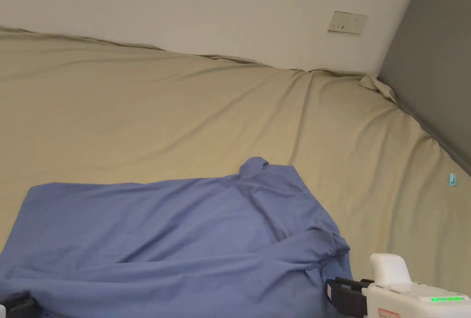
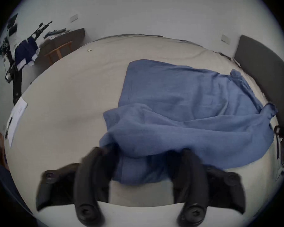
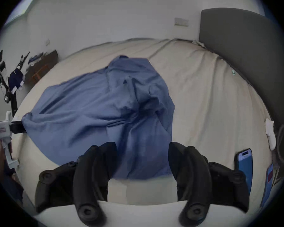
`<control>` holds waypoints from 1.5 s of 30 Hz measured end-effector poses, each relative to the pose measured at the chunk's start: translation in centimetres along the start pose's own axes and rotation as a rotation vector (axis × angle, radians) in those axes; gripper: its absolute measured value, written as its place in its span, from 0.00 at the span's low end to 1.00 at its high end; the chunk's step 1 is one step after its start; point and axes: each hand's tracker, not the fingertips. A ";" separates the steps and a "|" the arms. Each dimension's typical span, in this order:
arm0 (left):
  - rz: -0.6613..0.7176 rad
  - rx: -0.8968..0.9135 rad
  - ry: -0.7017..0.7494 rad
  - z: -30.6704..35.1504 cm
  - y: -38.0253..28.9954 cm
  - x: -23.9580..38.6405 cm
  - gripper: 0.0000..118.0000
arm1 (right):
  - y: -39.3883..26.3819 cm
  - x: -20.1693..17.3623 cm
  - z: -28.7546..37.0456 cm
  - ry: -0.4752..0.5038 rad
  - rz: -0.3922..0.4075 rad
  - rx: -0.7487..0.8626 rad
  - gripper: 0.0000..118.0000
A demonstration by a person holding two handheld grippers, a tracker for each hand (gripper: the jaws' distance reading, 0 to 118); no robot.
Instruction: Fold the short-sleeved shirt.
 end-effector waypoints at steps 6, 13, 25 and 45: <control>0.036 0.010 -0.058 1.7 0.2 -0.6 0.05 | 1.0 -0.2 -3.5 -0.024 0.026 -0.135 0.64; 0.072 0.054 -0.155 4.0 0.8 -1.2 0.04 | 1.4 -0.9 -1.0 -0.007 0.012 -0.064 0.03; 0.047 0.102 -0.228 8.8 1.2 -3.1 0.04 | 2.0 0.0 6.5 0.097 -0.015 0.050 0.03; 0.117 -0.138 -0.269 15.0 -12.2 -7.9 0.04 | -13.3 2.9 14.1 0.075 -0.182 -0.097 0.03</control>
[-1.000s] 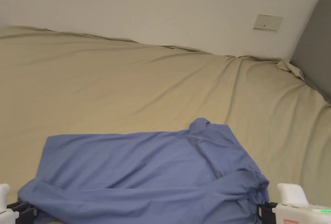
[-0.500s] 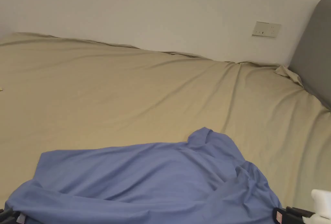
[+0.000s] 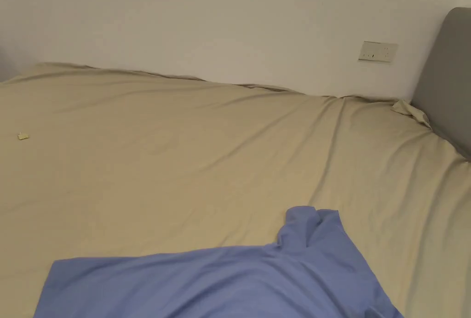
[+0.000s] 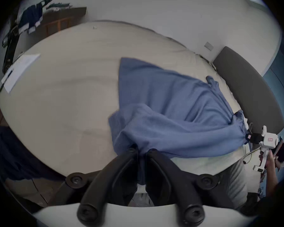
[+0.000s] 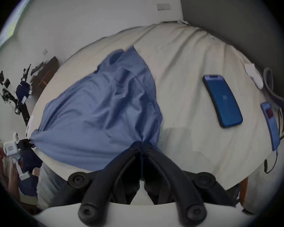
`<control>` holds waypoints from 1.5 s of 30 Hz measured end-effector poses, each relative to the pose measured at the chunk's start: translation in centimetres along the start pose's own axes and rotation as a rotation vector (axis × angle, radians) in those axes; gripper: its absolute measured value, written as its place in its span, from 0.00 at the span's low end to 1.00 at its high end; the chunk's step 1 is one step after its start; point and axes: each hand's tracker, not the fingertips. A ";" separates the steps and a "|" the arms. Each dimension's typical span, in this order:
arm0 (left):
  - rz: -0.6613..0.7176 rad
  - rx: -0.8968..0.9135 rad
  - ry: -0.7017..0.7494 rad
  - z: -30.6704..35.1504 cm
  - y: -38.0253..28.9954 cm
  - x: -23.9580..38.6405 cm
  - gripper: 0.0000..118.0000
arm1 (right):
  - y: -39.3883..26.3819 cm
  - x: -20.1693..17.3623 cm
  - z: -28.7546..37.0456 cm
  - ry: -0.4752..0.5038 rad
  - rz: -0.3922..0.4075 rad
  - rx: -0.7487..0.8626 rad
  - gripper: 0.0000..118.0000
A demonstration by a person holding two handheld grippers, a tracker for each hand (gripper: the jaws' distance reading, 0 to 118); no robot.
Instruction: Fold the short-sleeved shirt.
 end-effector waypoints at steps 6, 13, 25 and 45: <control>0.033 0.034 -0.067 -0.9 -1.0 -1.9 0.08 | 0.1 0.6 -1.9 -0.027 0.001 0.003 0.03; 0.010 0.249 0.024 5.2 -1.1 -0.2 0.81 | 1.1 -2.5 4.5 -0.038 0.097 0.205 0.63; -0.132 0.516 0.167 5.9 2.3 9.4 0.00 | 3.6 -13.6 6.0 0.012 0.242 0.485 0.02; -0.062 -0.110 0.305 -17.5 19.4 2.7 0.82 | 14.9 -8.7 -0.2 -0.012 0.304 0.341 0.02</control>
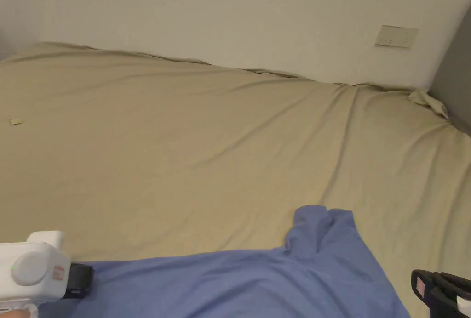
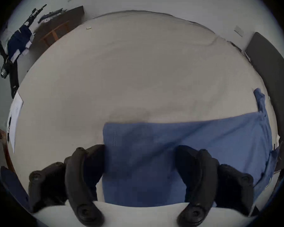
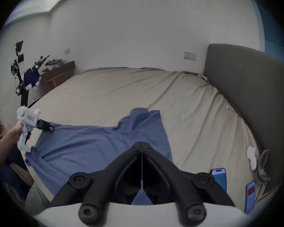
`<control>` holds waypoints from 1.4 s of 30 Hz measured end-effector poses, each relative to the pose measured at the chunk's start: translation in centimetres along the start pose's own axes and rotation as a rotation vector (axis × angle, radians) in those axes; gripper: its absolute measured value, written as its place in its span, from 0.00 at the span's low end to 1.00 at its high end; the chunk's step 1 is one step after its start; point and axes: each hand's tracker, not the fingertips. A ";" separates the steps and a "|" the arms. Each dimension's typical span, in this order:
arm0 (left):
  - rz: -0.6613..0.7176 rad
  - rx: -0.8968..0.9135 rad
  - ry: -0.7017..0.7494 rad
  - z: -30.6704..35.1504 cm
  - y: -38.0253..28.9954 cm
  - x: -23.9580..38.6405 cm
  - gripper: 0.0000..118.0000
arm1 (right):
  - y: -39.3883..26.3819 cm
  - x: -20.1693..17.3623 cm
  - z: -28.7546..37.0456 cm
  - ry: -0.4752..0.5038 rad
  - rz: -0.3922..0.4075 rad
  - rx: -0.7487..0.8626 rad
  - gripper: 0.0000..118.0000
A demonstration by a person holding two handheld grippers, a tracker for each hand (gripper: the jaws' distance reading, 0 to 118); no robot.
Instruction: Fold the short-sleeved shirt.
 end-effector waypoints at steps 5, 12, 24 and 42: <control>-0.024 0.136 -0.112 3.4 -0.8 0.9 0.05 | 3.8 4.7 -11.3 0.041 -0.057 -0.264 0.98; -0.040 0.200 -0.120 4.9 0.1 1.3 0.05 | 4.7 5.8 -26.1 0.021 -0.116 -0.581 0.98; -0.039 0.161 -0.130 4.3 0.3 0.8 0.05 | 6.0 1.8 -23.3 0.026 -0.038 -0.483 0.02; -0.135 0.389 -0.284 19.1 -6.2 -3.1 0.05 | 5.2 3.0 0.7 0.151 -0.144 -0.123 0.02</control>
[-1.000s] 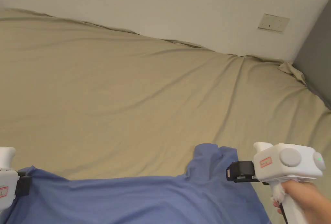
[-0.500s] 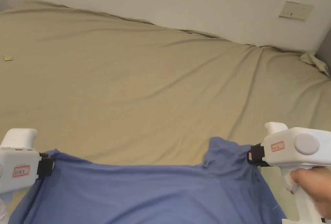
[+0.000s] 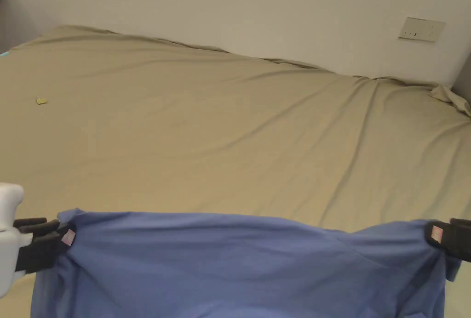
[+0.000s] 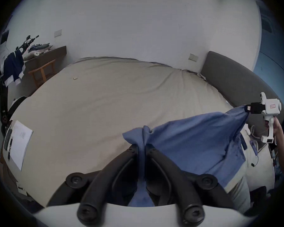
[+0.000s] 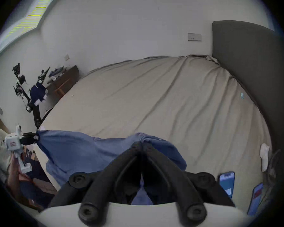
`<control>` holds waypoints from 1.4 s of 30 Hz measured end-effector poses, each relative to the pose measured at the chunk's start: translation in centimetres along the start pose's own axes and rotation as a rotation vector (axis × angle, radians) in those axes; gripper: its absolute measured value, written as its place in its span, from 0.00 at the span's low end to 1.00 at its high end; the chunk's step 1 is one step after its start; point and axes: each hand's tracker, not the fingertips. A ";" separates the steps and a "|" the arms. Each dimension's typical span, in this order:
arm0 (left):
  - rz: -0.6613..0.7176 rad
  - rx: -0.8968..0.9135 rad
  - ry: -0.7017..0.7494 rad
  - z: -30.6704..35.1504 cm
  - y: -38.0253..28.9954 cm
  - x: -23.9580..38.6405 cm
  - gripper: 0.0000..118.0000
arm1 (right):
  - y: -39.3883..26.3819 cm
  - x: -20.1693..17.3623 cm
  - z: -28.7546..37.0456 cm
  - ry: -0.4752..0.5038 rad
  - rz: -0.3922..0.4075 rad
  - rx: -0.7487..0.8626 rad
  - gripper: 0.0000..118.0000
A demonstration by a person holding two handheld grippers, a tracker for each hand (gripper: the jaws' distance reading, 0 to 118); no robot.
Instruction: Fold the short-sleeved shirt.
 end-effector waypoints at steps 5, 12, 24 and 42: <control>0.009 -0.006 -0.016 4.5 -5.1 0.3 0.05 | -5.5 0.7 5.1 -0.008 -0.039 -0.001 0.02; 0.119 -0.179 -0.022 5.0 -14.4 0.3 0.05 | -15.9 1.9 6.6 -0.061 -0.214 -0.110 0.02; 0.184 -0.146 0.063 3.5 -17.8 0.4 0.71 | -21.4 4.5 2.7 -0.161 -0.299 -0.210 0.29; -0.010 0.216 0.186 5.6 -12.3 12.1 0.00 | -17.6 -11.7 6.0 -0.221 0.122 0.265 0.02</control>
